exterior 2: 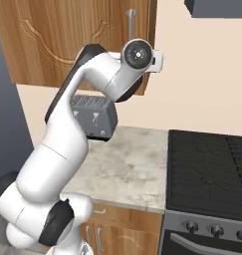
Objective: Move the mayonnaise and condiment bottle from the cabinet to the dining counter.
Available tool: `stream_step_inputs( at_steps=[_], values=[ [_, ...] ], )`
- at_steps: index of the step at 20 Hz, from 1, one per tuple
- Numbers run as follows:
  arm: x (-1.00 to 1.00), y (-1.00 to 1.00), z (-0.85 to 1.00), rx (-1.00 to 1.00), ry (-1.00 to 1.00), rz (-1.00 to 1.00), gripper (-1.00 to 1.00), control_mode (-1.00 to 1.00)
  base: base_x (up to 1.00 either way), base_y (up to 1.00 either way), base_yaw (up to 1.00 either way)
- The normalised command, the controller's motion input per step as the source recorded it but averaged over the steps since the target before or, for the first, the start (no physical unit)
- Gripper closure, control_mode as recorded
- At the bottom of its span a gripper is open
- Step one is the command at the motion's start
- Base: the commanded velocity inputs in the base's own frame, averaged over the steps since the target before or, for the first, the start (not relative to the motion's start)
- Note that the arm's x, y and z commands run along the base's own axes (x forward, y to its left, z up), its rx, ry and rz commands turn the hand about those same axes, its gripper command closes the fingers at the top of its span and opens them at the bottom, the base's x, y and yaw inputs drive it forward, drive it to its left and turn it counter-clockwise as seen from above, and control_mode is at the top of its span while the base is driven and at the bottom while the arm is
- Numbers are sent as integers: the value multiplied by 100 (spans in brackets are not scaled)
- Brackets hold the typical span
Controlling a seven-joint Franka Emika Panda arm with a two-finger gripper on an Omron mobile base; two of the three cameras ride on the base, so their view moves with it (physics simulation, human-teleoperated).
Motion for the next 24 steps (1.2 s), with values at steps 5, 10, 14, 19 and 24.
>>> stream_step_inputs(
  at_steps=[5,10,14,19,24],
  values=[
    [-100,-1,8,0,-46,-7,100,-100,0,0,0],
    [-100,-3,32,-3,-39,-11,100,-100,0,0,0],
    [-100,0,31,-7,-26,-17,100,-100,0,0,0],
    [-27,-9,8,-6,9,-7,100,-100,0,0,0],
    [34,-45,0,1,27,14,100,-100,0,0,0]
  ],
)
